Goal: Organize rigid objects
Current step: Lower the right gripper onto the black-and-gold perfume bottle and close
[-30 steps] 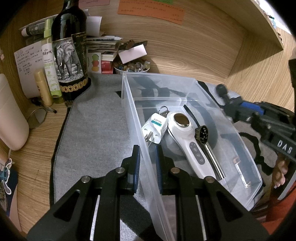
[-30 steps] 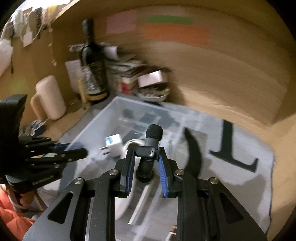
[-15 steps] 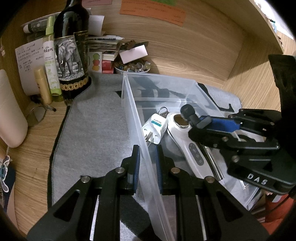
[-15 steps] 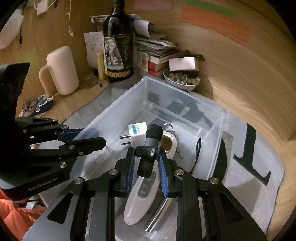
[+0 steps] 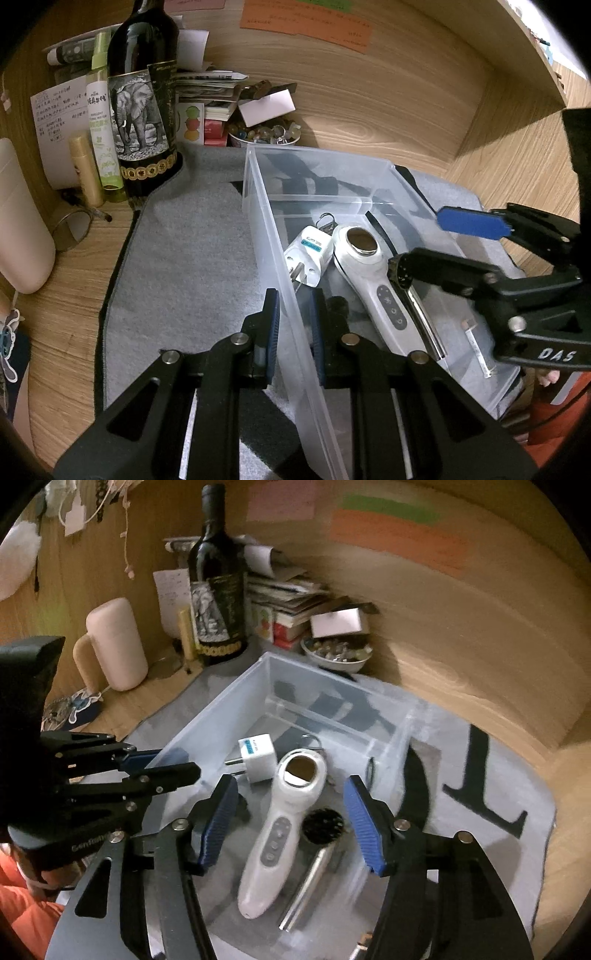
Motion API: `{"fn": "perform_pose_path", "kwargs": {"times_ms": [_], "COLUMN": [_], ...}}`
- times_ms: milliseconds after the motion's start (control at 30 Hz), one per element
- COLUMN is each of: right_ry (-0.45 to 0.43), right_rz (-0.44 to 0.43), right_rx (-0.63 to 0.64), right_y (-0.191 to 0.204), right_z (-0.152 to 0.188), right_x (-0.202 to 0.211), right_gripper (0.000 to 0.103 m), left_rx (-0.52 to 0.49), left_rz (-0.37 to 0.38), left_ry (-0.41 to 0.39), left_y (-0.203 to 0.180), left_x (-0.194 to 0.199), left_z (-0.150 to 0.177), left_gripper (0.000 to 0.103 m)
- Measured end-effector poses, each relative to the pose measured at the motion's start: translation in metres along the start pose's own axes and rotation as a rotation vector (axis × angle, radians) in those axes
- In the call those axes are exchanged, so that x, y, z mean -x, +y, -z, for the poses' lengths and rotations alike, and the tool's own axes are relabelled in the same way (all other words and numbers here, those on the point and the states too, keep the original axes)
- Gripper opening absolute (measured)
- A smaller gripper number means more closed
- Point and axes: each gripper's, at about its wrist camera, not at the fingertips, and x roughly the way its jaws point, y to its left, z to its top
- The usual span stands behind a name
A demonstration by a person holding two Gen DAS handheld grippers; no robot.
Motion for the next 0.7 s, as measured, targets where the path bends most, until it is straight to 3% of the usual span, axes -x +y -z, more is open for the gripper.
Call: {"fn": "perform_pose_path", "kwargs": {"times_ms": [200,467,700], "right_ry": [-0.029,-0.002,0.073], "right_rz": [0.067,0.166,0.150], "right_rx": [-0.057,-0.210,-0.302], "right_y": [-0.022,-0.062,-0.069], "right_z": [0.017,0.058,0.100], "right_x": [0.024,0.049,0.042], "right_gripper": [0.059,0.059,0.059], "left_rx": [0.001,0.002,-0.008], "left_rz": [-0.001,-0.002,-0.015], "left_ry": [0.000,0.003,0.012], "left_y": [0.001,0.003,0.001], "left_x": [0.000,0.000,-0.001], "left_z": [0.000,0.000,0.002], "left_gripper": [0.016,0.016,0.016]}}
